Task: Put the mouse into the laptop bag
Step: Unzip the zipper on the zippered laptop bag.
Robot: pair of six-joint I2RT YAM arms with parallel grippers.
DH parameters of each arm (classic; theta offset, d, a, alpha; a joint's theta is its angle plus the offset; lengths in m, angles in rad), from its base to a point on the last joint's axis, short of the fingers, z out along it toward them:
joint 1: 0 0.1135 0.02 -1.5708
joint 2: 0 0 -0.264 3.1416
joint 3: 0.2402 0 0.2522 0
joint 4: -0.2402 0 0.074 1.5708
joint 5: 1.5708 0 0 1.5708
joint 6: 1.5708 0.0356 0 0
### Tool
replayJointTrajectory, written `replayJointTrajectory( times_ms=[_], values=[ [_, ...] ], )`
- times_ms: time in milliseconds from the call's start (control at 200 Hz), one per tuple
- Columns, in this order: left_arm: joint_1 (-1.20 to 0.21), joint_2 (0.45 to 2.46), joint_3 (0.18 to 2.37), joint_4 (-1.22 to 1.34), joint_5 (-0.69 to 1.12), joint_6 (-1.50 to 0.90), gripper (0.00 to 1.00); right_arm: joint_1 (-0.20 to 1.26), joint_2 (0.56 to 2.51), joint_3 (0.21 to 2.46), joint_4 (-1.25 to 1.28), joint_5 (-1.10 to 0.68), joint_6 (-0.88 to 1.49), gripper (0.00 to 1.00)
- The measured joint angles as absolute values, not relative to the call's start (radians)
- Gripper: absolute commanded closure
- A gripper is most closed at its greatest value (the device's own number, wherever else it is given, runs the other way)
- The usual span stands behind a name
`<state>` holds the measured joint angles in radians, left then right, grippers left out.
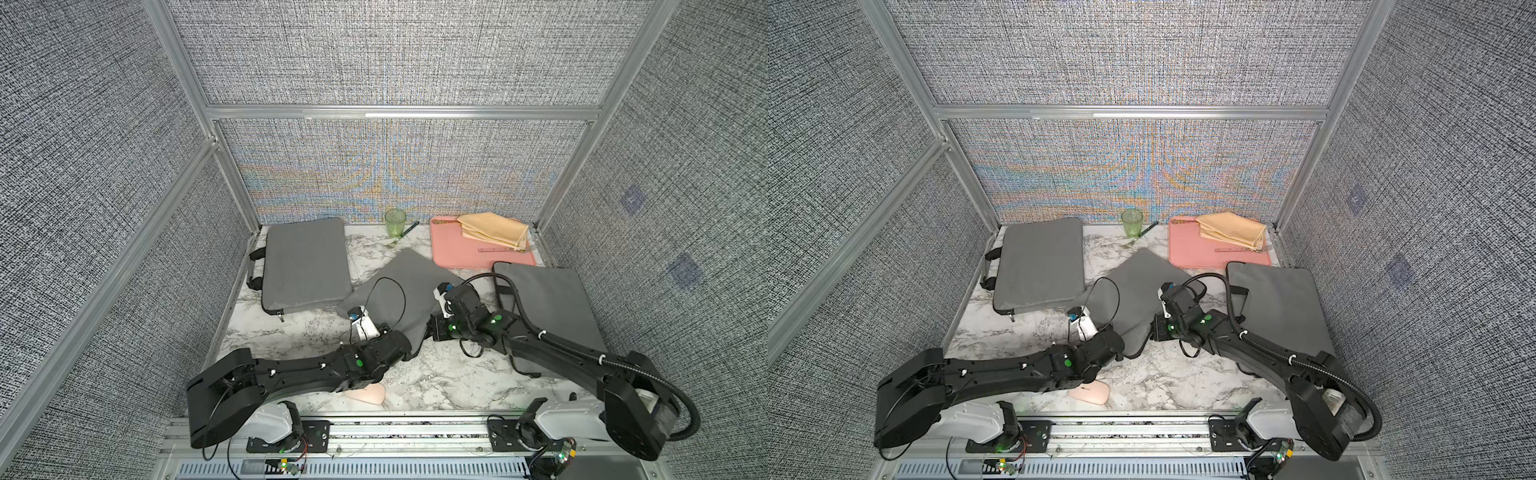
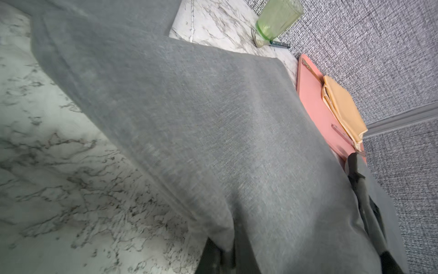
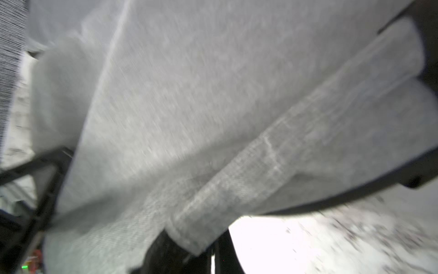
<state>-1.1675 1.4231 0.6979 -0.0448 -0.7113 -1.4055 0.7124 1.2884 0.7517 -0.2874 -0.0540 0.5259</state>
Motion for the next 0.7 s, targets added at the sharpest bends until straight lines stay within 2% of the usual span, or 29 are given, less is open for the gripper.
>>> replayJointTrajectory(
  times_ms=[220,375,555,635,701],
  values=[
    [-1.171,1.679,0.83,0.032,-0.742,-1.32,1.0,0.818,1.166,0.628,-0.28,-0.052,0.525,1.0],
    [-1.17,1.762,0.843,0.157,-0.768,-1.275,1.0,0.877,1.129,0.602,-0.278,-0.057,0.522,1.0],
    [-1.17,1.718,0.82,0.193,-0.77,-1.256,0.49,0.887,1.137,0.594,-0.257,-0.056,0.537,1.0],
    [-1.17,1.657,0.785,0.214,-0.772,-1.257,0.38,0.875,1.148,0.589,-0.241,-0.067,0.542,1.0],
    [-1.17,1.596,0.747,0.219,-0.787,-1.258,0.35,0.867,1.158,0.583,-0.225,-0.077,0.548,1.0]
  ],
)
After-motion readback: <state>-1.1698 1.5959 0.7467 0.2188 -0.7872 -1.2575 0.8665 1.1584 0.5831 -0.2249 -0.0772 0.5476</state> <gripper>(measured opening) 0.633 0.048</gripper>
